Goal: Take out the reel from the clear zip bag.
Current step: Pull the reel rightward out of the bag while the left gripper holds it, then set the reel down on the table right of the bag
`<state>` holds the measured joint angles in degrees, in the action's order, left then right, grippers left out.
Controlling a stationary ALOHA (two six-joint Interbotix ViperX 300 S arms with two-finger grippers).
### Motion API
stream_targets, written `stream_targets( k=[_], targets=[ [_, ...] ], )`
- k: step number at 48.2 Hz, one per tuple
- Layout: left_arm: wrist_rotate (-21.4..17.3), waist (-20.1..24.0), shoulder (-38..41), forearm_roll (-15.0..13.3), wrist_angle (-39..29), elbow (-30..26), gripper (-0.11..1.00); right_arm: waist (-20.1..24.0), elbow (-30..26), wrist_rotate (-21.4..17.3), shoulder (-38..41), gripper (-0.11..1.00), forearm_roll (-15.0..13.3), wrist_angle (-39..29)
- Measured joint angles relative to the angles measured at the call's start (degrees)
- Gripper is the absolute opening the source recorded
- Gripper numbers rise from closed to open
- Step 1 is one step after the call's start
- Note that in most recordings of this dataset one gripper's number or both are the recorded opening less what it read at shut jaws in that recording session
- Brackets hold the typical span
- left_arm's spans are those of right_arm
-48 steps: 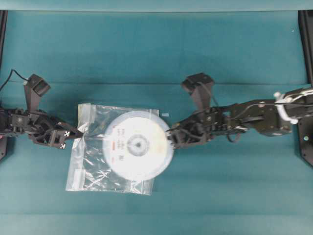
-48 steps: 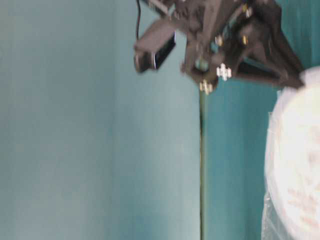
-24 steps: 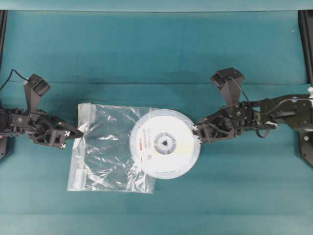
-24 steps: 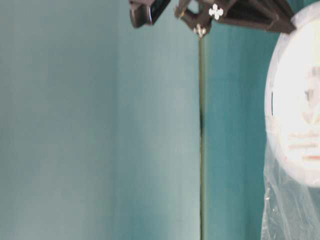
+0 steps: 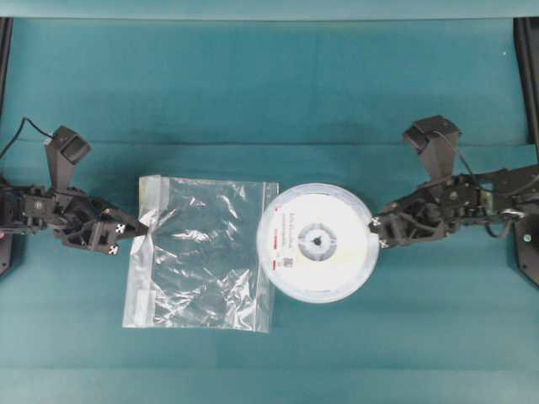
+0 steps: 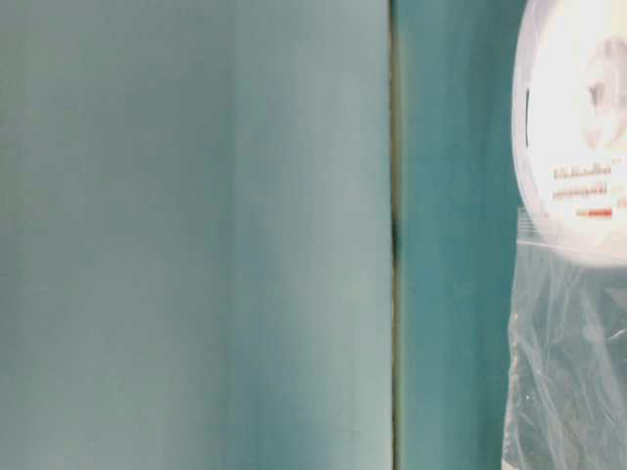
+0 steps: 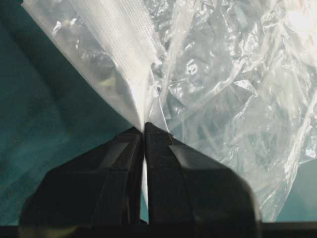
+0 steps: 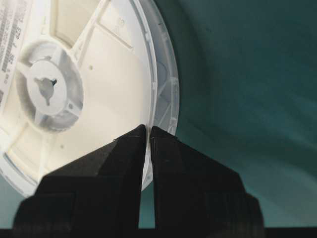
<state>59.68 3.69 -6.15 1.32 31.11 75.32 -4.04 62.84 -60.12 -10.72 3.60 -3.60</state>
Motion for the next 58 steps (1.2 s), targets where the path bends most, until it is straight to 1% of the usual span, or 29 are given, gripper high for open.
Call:
stream_targets(
  k=[10, 20, 28, 33, 58],
  targets=[
    [0.0, 0.0, 0.0, 0.0, -1.2, 0.0, 0.01, 0.0, 3.4, -0.2, -5.9, 0.05, 0.1, -2.5],
    [0.0, 0.0, 0.1, 0.0, -1.4, 0.0, 0.01, -0.1, 6.9, -2.7, -11.5, 0.05, 0.1, -4.2],
    [0.0, 0.1, 0.0, 0.0, -1.5, -0.1, 0.01, -0.1, 9.4, -3.5, -15.1, 0.05, 0.1, -4.3],
    [0.0, 0.0, 0.0, 0.0, -1.5, -0.1, 0.01, 0.0, 9.8, -3.5, -16.1, 0.05, 0.1, -4.3],
    [0.0, 0.3, 0.1, 0.0, -1.6, -0.4, 0.01, 0.1, 9.8, -3.7, -15.4, 0.02, 0.1, -3.5]
  ],
)
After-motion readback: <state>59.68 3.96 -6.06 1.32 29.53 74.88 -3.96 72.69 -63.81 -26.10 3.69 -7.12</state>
